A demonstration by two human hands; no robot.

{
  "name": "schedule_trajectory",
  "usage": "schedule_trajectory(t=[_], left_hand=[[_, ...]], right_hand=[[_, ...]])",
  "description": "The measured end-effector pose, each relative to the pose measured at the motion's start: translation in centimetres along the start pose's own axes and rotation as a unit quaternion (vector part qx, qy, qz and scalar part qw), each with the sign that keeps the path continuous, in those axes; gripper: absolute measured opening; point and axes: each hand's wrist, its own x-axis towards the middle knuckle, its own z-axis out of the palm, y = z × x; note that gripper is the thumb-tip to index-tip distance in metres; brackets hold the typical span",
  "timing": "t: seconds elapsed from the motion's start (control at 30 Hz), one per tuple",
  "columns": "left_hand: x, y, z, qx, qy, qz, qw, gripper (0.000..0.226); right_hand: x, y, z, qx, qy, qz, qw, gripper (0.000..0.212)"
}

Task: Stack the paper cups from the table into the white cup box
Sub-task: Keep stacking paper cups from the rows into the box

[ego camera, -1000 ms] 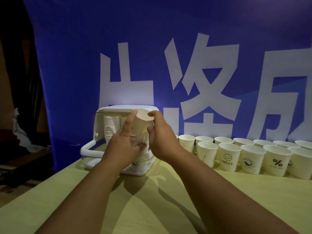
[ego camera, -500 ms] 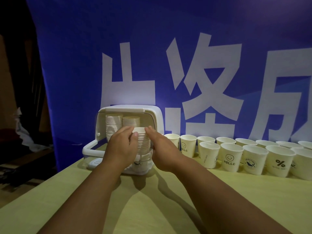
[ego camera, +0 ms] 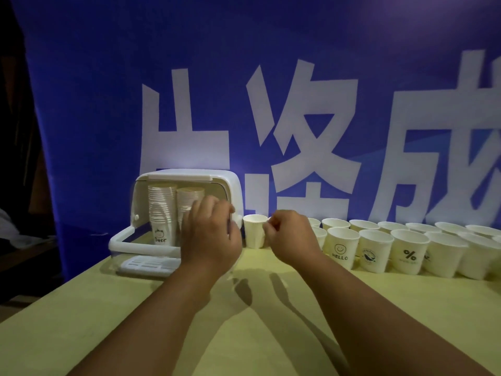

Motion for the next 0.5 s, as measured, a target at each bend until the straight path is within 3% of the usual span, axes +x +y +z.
schedule_trajectory(t=[0.13,0.23,0.37,0.5], left_hand=[[-1.4,4.1,1.3,-0.040,-0.156,0.009,0.987,0.013],[-3.0,5.9,3.0,-0.074,-0.248,-0.052,0.964,0.025],[-4.8,6.3,5.3,-0.239,-0.377,-0.182,0.876,0.068],[-3.6,6.6,6.2,-0.244,-0.444,-0.179,0.843,0.101]], right_hand=[[-1.4,4.7,-2.4,-0.076,0.024,0.051,0.996,0.017],[-3.2,8.0,-3.3,-0.088,0.075,0.076,0.990,0.013],[-3.7,10.0,-3.5,-0.081,0.132,0.091,0.984,0.048],[-3.1,10.9,-2.9,-0.090,0.090,0.109,0.986,0.073]])
